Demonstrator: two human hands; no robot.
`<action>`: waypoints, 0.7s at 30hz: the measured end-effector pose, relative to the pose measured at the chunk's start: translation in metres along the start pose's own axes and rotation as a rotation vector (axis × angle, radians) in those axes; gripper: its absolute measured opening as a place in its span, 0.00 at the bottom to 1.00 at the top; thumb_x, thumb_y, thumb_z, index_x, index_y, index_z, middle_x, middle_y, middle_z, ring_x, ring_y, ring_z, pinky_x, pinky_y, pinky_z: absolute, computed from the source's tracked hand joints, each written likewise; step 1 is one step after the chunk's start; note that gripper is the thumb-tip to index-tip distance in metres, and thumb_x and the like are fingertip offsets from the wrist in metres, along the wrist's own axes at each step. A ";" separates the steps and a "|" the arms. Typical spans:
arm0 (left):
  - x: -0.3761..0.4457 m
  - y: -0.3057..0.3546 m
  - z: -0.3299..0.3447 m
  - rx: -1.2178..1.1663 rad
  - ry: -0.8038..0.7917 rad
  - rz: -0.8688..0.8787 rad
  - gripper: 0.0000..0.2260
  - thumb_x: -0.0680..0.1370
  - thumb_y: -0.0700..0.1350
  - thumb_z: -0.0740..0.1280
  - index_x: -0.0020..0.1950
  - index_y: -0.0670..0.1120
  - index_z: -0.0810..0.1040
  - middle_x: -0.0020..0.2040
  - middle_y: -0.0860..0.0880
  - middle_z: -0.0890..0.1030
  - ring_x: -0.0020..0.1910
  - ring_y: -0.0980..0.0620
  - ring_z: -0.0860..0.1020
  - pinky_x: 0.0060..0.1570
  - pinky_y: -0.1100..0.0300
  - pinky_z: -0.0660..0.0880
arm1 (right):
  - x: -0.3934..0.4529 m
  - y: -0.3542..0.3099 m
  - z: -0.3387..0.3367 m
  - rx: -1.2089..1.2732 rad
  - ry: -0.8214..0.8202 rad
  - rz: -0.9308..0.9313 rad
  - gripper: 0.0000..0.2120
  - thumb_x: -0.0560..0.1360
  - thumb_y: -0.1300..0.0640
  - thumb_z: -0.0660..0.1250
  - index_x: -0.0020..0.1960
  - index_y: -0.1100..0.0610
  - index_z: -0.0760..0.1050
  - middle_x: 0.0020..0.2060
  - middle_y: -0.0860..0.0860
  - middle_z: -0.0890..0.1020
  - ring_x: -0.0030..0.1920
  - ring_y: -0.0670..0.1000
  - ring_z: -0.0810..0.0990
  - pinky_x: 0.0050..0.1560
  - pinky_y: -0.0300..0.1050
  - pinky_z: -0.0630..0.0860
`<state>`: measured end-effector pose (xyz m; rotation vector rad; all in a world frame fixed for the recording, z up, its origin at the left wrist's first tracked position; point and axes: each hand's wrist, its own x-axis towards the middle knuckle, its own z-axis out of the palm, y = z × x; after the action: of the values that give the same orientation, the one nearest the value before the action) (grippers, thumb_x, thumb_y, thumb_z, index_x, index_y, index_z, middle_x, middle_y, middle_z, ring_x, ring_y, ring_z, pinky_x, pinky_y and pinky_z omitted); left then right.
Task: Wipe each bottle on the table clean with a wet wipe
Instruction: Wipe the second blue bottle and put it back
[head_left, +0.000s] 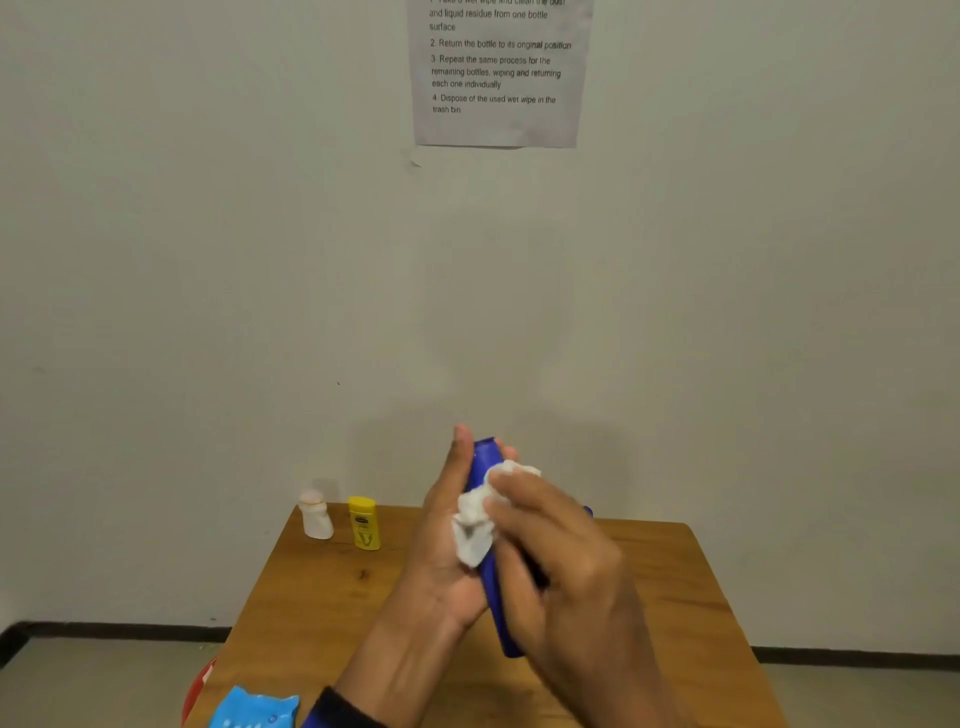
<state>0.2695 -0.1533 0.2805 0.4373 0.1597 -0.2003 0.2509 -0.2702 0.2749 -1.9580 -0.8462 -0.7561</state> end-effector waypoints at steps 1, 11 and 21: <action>0.001 0.007 0.001 -0.005 0.036 0.053 0.20 0.70 0.62 0.74 0.42 0.45 0.80 0.34 0.48 0.78 0.33 0.51 0.79 0.37 0.58 0.81 | -0.009 -0.001 0.003 -0.011 -0.006 -0.050 0.13 0.71 0.66 0.72 0.55 0.60 0.84 0.59 0.50 0.83 0.65 0.46 0.77 0.65 0.43 0.76; -0.005 -0.006 -0.004 0.203 0.069 0.096 0.23 0.73 0.61 0.71 0.51 0.41 0.81 0.43 0.43 0.80 0.43 0.46 0.81 0.45 0.54 0.81 | 0.011 -0.001 -0.002 -0.078 -0.030 -0.004 0.06 0.76 0.61 0.69 0.50 0.59 0.83 0.54 0.52 0.82 0.54 0.47 0.81 0.56 0.37 0.78; -0.011 -0.002 -0.010 0.126 0.110 0.023 0.25 0.72 0.66 0.68 0.48 0.43 0.80 0.39 0.45 0.78 0.35 0.47 0.80 0.35 0.55 0.81 | -0.007 -0.006 0.001 -0.107 -0.105 0.028 0.08 0.72 0.59 0.71 0.50 0.57 0.83 0.51 0.49 0.81 0.52 0.45 0.81 0.49 0.36 0.80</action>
<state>0.2571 -0.1487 0.2727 0.5758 0.2512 -0.1644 0.2422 -0.2692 0.2719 -2.1162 -0.8546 -0.6999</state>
